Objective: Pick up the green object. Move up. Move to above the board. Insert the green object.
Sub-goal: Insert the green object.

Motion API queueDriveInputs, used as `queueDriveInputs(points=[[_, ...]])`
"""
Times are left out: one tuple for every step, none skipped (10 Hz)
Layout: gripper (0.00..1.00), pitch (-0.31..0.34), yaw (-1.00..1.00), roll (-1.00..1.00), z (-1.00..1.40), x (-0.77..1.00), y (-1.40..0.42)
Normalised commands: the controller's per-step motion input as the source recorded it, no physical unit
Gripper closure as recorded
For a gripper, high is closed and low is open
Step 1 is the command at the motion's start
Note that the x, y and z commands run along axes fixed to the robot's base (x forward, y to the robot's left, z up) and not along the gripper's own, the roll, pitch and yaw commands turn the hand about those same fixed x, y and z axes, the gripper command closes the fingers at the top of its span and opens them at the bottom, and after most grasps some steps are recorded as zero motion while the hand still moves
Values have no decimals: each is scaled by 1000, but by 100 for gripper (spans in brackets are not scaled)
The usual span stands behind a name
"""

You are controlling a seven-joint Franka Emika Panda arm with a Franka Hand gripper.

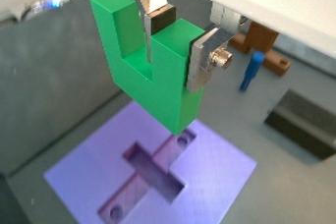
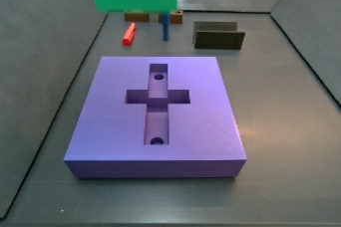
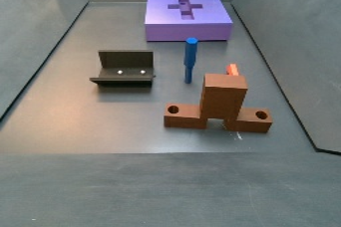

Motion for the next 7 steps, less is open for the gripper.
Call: queueDriveInputs(points=[[100, -140, 277, 227, -697, 171, -534], [100, -69, 326, 219, -657, 397, -360], [100, 69, 0, 200, -457, 783, -169], [100, 76, -237, 116, -494, 774, -86], [100, 0, -174, 0, -440, 403, 0], [100, 0, -117, -24, -317, 211, 0], [100, -34, 0, -70, -303, 43, 0]])
